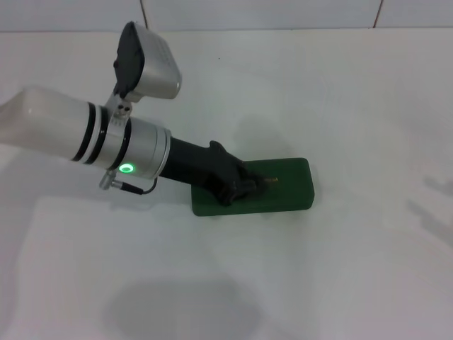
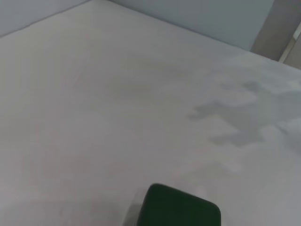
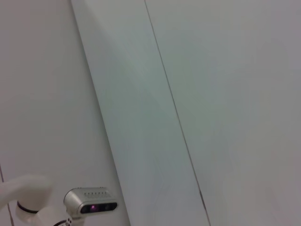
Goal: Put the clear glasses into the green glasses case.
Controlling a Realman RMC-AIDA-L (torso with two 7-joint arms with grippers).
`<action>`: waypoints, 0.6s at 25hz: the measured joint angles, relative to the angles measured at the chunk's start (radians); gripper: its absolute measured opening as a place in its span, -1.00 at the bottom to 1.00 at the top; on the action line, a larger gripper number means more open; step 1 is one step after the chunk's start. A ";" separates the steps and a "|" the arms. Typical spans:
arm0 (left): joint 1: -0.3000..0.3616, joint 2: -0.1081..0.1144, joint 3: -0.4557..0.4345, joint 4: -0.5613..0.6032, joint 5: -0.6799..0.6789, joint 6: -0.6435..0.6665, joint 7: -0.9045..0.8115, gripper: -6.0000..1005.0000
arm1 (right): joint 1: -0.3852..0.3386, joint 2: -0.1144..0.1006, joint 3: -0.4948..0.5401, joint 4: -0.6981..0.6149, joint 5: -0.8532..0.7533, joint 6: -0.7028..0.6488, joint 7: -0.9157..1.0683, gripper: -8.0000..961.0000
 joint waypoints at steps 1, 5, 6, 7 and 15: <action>0.005 0.000 0.000 0.000 -0.002 0.000 0.005 -0.74 | 0.001 0.000 0.000 0.002 0.000 0.000 0.000 0.19; 0.021 -0.002 0.016 0.004 -0.033 0.022 0.030 -0.74 | 0.002 -0.001 0.000 0.007 0.000 -0.001 -0.002 0.19; 0.023 -0.002 0.020 0.010 -0.044 0.032 0.035 -0.74 | 0.002 -0.001 0.000 0.007 0.000 0.000 -0.003 0.19; 0.025 -0.002 0.025 0.024 -0.061 0.056 0.039 -0.74 | 0.001 -0.001 0.000 0.007 -0.001 0.000 -0.004 0.19; 0.139 0.006 0.013 0.221 -0.254 0.340 0.082 -0.67 | 0.052 0.010 -0.026 0.009 -0.127 0.016 -0.047 0.21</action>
